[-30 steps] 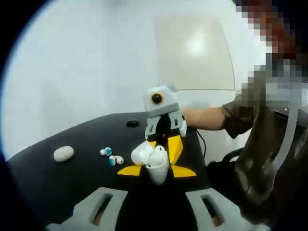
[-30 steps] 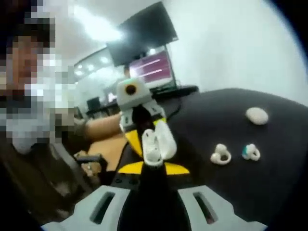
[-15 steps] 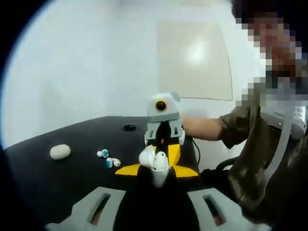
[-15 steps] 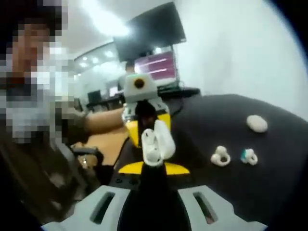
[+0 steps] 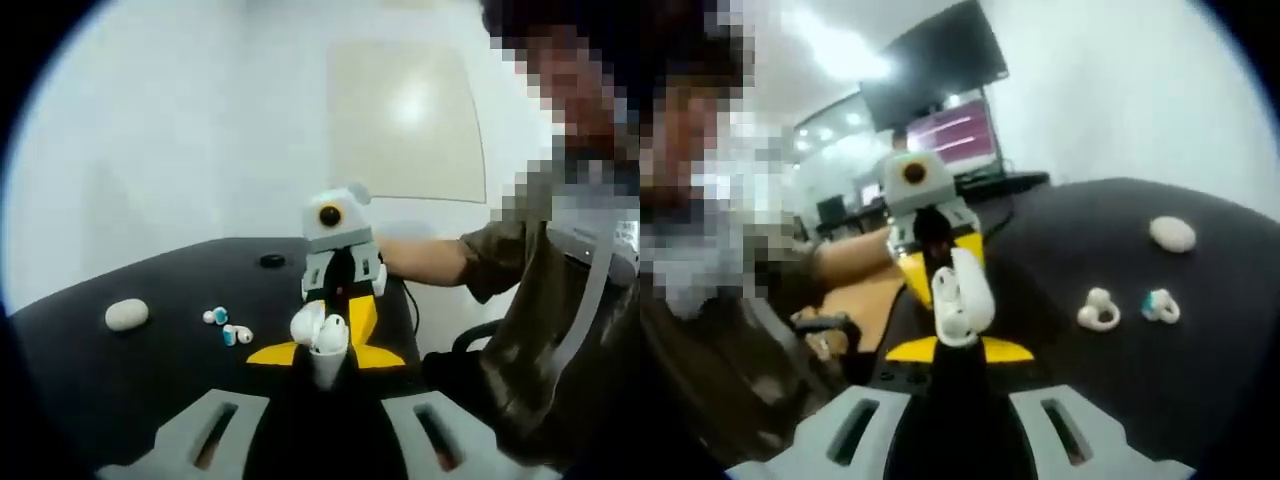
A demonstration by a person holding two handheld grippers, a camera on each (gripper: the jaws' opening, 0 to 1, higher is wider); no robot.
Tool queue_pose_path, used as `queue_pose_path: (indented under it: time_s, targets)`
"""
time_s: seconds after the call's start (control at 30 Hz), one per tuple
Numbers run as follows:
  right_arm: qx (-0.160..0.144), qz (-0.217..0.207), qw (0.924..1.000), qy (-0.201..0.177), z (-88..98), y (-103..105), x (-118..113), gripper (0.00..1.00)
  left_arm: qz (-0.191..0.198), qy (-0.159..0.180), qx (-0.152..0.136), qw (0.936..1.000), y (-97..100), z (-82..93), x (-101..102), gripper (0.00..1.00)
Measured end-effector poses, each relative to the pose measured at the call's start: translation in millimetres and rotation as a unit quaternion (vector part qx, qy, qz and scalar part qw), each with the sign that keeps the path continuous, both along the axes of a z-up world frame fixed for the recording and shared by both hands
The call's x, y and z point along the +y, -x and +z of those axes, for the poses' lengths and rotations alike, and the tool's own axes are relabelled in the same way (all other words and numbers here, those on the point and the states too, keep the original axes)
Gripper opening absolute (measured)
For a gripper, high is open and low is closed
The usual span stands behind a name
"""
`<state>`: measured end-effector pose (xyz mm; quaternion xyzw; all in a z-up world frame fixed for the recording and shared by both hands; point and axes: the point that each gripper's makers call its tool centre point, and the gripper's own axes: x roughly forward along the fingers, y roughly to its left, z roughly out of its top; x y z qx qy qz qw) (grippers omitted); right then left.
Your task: Pick up three earphones and place each one into its charging case using tactile feedback, ensure that each earphone is properly inserted and securely positioned inside the case.
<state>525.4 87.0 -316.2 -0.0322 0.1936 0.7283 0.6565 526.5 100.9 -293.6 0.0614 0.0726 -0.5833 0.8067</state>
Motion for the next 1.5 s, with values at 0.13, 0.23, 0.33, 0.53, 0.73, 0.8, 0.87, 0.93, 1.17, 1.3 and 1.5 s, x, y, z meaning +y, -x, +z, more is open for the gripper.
queue_pose_path:
  time_s: [0.13,0.23,0.33,0.53,0.73,0.8,0.87,0.93,1.17,1.3,1.5]
  targets:
    - [0.027,-0.005,0.9996,0.004,0.6,-1.6,2.1,0.16,0.002,-0.003,-0.011,0.9999,-1.0,1.3,1.4,0.13]
    - [0.045,-0.009,0.9989,0.005,1.4,-1.2,3.5,0.16,0.009,-0.003,-0.018,0.9998,-1.5,2.0,2.4,0.14]
    - [0.043,-0.005,0.9991,0.002,1.9,1.0,3.8,0.16,0.016,-0.020,-0.038,0.9990,-1.7,-1.7,3.7,0.16]
    - [0.026,-0.005,0.9996,0.002,1.5,4.7,5.1,0.15,0.015,-0.031,-0.043,0.9985,-2.6,-3.9,5.6,0.19]
    - [-0.008,0.002,1.0000,0.001,0.4,8.1,3.9,0.15,0.011,0.004,-0.033,0.9994,-0.8,6.0,8.0,0.21]
    - [-0.013,0.003,0.9999,0.000,0.1,8.6,2.8,0.15,0.015,0.010,-0.033,0.9993,-1.7,7.9,8.4,0.24]
    - [-0.016,0.003,0.9999,0.000,0.0,9.0,2.6,0.15,0.015,0.035,-0.025,0.9990,-2.0,13.9,8.3,0.25]
    - [-0.025,0.003,0.9997,-0.002,0.5,10.1,2.6,0.15,0.014,0.038,-0.022,0.9989,-2.1,13.8,7.0,0.26]
    - [-0.055,0.007,0.9984,-0.009,0.8,10.0,0.0,0.15,0.016,0.021,-0.019,0.9995,-2.9,6.8,3.5,0.28]
    - [-0.054,0.004,0.9985,-0.009,1.3,7.7,-0.4,0.15,0.015,0.007,-0.020,0.9997,-3.1,1.3,0.4,0.27]
    - [0.024,-0.010,0.9997,0.001,0.9,1.0,0.2,0.15,0.027,-0.010,-0.061,0.9977,-6.5,0.2,0.2,0.26]
